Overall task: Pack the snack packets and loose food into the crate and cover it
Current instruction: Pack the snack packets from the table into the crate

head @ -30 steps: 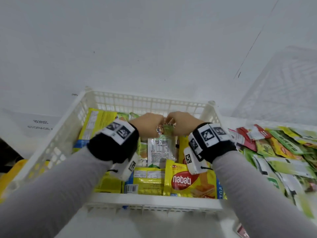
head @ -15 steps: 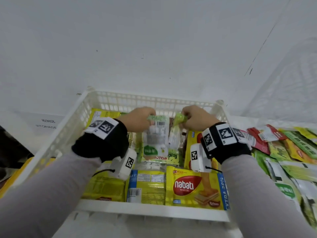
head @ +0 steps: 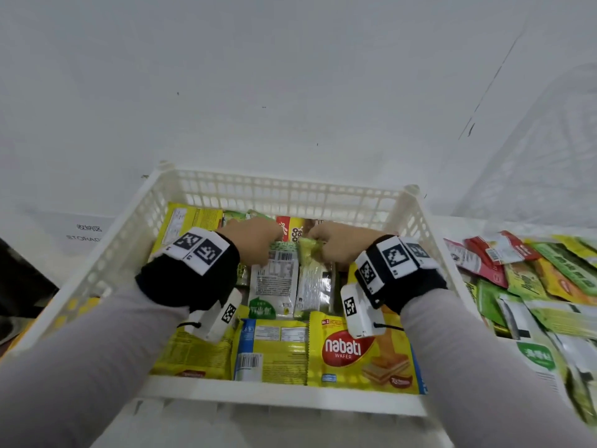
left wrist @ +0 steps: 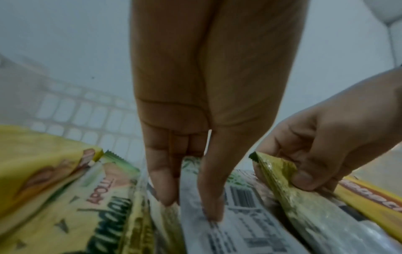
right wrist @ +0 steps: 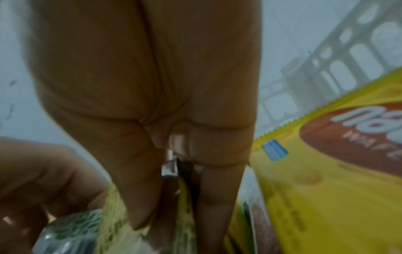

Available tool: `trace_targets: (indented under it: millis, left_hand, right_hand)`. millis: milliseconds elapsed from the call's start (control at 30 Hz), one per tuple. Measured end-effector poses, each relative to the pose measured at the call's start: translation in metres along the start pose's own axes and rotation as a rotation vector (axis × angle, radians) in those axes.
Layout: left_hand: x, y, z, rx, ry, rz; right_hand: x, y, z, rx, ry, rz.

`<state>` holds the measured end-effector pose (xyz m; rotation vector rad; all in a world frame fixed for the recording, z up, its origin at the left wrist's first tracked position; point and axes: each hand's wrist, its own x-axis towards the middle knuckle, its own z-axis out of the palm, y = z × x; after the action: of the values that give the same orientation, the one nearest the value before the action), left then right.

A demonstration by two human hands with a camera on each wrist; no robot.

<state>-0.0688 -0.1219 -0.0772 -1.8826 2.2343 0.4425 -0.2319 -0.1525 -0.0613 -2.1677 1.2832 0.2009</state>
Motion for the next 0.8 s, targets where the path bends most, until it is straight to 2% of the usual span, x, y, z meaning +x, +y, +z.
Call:
trace_targets:
  millis: [133,200,267,333,367,433,500,533,700,800]
  left_hand:
    - [0.000,0.003,0.004,0.070,-0.009,0.014]
    - [-0.003,0.011,0.008,0.146,0.092,0.051]
    - [-0.007,0.022,0.008,0.173,0.251,0.146]
    - [-0.010,0.032,0.006,0.146,0.300,0.322]
    - [-0.011,0.036,0.005,0.145,0.243,0.410]
    - [-0.014,0.045,0.009,0.222,0.023,0.502]
    - [-0.017,0.053,0.019,0.356,-0.159,0.481]
    - [-0.019,0.055,0.023,0.409,-0.201,0.459]
    - [-0.024,0.064,0.025,0.469,-0.245,0.436]
    - [-0.027,0.065,0.023,0.388,-0.258,0.346]
  right_hand:
    - [0.003,-0.006,0.010,-0.136,0.004,-0.020]
    - [0.000,-0.007,0.007,-0.199,0.024,-0.017]
    - [-0.008,-0.001,-0.008,-0.117,0.094,0.020]
    - [-0.019,0.014,-0.026,-0.060,0.176,0.108]
    - [-0.024,0.023,-0.033,-0.087,0.186,0.169]
    - [-0.028,0.037,-0.037,-0.197,0.146,0.282]
    - [-0.027,0.044,-0.032,-0.279,0.083,0.319]
    - [-0.025,0.045,-0.028,-0.297,0.065,0.318]
    - [-0.018,0.048,-0.022,-0.324,0.047,0.305]
    - [-0.016,0.048,-0.025,-0.285,0.054,0.273]
